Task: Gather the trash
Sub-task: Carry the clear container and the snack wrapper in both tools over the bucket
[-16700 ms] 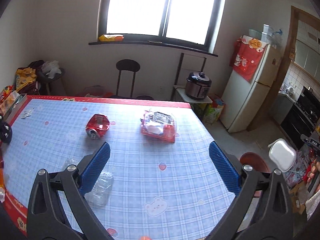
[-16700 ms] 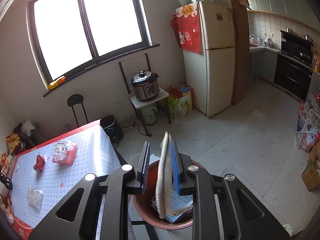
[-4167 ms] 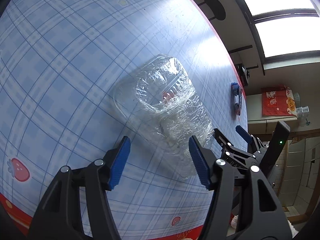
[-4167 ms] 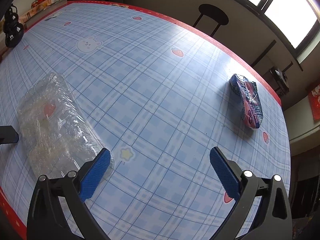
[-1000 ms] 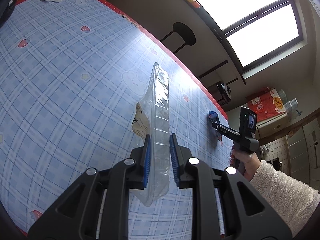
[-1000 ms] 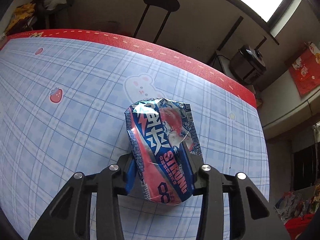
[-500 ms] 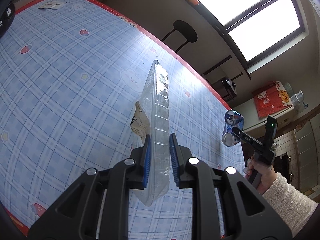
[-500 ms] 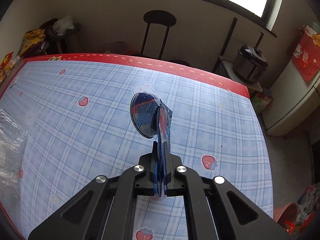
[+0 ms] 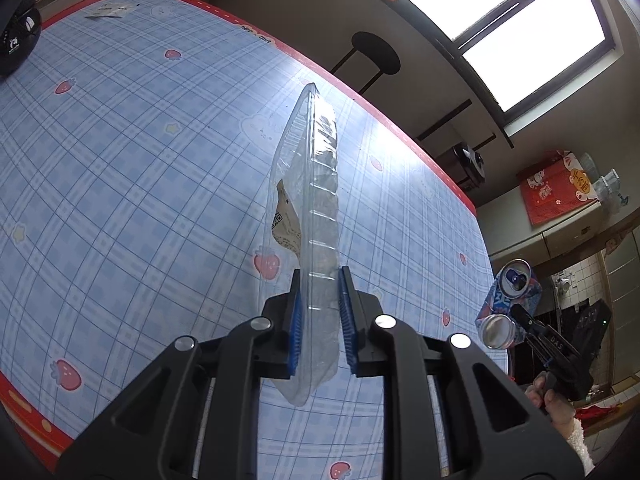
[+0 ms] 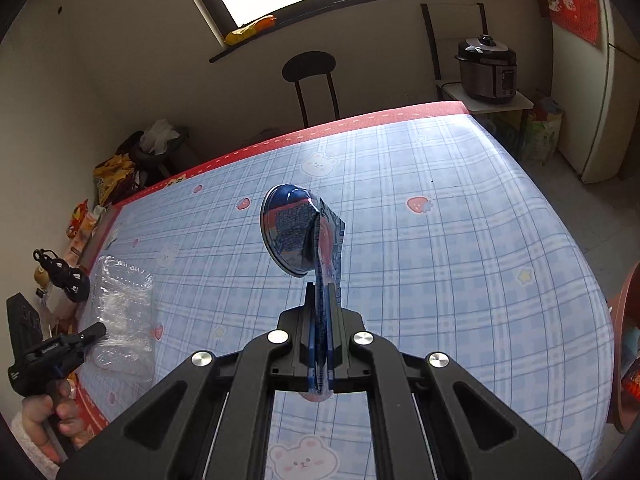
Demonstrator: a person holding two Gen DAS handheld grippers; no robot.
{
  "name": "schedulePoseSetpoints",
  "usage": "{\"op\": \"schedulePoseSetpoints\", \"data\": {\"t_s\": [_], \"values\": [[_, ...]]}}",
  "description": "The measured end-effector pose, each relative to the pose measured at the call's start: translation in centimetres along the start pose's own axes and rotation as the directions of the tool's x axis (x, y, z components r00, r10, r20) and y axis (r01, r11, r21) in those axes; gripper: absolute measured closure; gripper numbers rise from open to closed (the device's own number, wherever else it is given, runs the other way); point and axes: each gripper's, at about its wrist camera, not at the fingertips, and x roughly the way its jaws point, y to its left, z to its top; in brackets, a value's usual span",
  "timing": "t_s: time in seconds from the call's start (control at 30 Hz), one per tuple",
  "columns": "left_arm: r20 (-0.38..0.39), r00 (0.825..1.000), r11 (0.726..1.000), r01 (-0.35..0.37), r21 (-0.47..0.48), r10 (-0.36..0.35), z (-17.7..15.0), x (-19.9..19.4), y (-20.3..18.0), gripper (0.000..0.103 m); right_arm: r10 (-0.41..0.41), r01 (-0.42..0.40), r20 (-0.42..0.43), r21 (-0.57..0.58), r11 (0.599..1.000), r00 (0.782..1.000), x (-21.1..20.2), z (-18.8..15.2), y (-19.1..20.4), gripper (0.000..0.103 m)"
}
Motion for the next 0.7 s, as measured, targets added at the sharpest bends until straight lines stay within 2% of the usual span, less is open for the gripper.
{"op": "schedulePoseSetpoints", "data": {"t_s": [0.2,0.37,0.57,0.7], "values": [[0.023,0.998,0.998,-0.056,0.003,0.056,-1.9,-1.2,-0.8,0.087,0.043,-0.044,0.025,0.045,0.998,0.999,-5.3,-2.9,-2.2,0.098],[0.061,0.997,0.999,-0.05,0.018,0.049,-4.1,-3.6,-2.4,0.087,0.059,-0.062,0.074,0.041,0.997,0.996,-10.3,-3.8,-4.3,0.098],[0.106,0.994,0.993,-0.049,0.111,0.037,-6.6,-6.5,-7.6,0.087,0.048,-0.055,0.16,0.038,0.998,0.986,-16.1,-4.6,-7.7,0.098],[0.105,0.994,0.978,0.003,0.211,-0.026,-7.8,-7.3,-12.9,0.087,0.025,-0.044,0.217,0.085,0.995,0.976,-19.5,-5.3,-10.8,0.098]]}}
